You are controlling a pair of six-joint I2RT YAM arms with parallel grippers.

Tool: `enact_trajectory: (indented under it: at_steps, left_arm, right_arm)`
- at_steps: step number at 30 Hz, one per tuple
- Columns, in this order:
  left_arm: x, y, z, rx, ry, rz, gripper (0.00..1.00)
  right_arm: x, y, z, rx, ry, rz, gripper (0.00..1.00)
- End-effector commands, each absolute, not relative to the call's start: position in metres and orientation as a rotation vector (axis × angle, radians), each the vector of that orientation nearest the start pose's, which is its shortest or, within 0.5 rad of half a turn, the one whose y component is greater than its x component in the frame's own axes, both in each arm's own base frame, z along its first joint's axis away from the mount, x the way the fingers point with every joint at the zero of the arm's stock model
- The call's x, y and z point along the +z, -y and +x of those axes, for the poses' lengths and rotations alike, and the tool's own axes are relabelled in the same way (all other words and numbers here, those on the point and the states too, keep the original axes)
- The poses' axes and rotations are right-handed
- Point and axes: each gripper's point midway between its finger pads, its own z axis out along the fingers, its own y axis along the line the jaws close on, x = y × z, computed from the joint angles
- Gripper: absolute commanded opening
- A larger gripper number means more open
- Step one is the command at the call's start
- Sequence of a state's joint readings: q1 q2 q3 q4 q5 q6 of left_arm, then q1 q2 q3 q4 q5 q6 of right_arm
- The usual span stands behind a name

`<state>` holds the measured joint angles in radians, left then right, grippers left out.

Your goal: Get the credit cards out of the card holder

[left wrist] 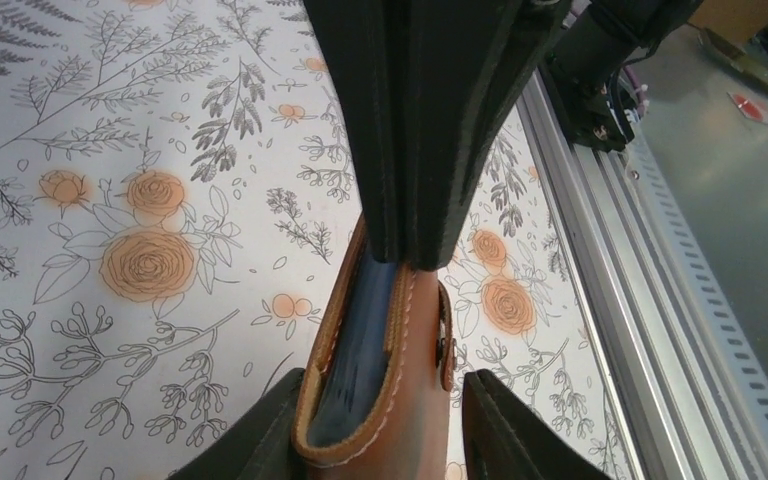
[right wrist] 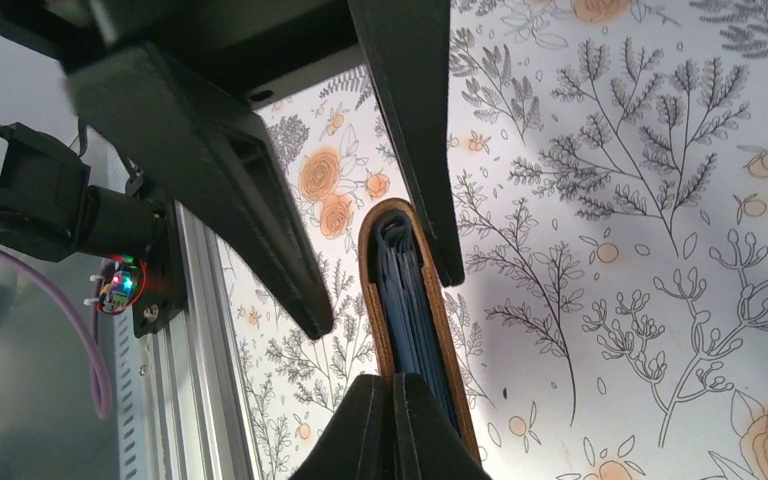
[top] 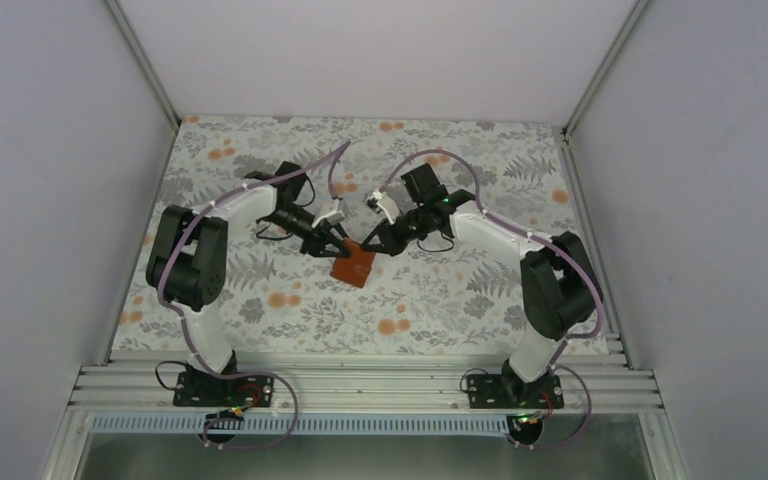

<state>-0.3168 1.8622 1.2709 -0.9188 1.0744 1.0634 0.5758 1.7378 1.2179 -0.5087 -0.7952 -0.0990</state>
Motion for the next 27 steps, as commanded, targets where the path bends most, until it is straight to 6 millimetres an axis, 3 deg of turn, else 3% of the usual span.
enact_trajectory:
  at_steps: [1, 3, 5, 8, 9, 11, 14, 19, 27]
  left_arm:
    - [0.139, 0.256, 0.270, -1.343, -1.726, 1.562, 0.34]
    - [0.140, 0.259, 0.265, -1.348, -1.719, 1.574, 0.22]
    - [0.144, 0.260, 0.265, -1.349, -1.721, 1.564, 0.04]
    - [0.157, 0.259, 0.273, -1.337, -1.744, 1.518, 0.02]
    - [0.162, 0.258, 0.280, -1.320, -1.768, 1.486, 0.02]
    - [0.173, 0.253, 0.298, -1.266, -1.830, 1.407, 0.02]
    - [0.196, 0.246, 0.317, -1.192, -1.903, 1.328, 0.02]
    - [0.240, 0.244, 0.305, -1.179, -1.867, 1.364, 0.02]
    - [0.303, 0.250, 0.271, -1.117, -1.742, 1.422, 0.02]
  right_arm:
    - [0.181, -0.331, 0.282, 1.174, -2.145, -1.160, 0.04]
    - [0.181, -0.331, 0.282, 1.167, -2.148, -1.156, 0.04]
    - [0.186, -0.330, 0.283, 1.158, -2.131, -1.154, 0.04]
    - [0.198, -0.326, 0.285, 1.129, -2.105, -1.134, 0.04]
    - [0.201, -0.323, 0.290, 1.103, -2.101, -1.107, 0.10]
    - [0.212, -0.310, 0.301, 1.054, -2.078, -1.032, 0.41]
    - [0.240, -0.290, 0.308, 1.019, -1.984, -0.927, 0.97]
    - [0.287, -0.289, 0.296, 1.094, -1.795, -0.905, 0.99]
    - [0.322, -0.318, 0.280, 1.251, -1.646, -0.977, 0.99]
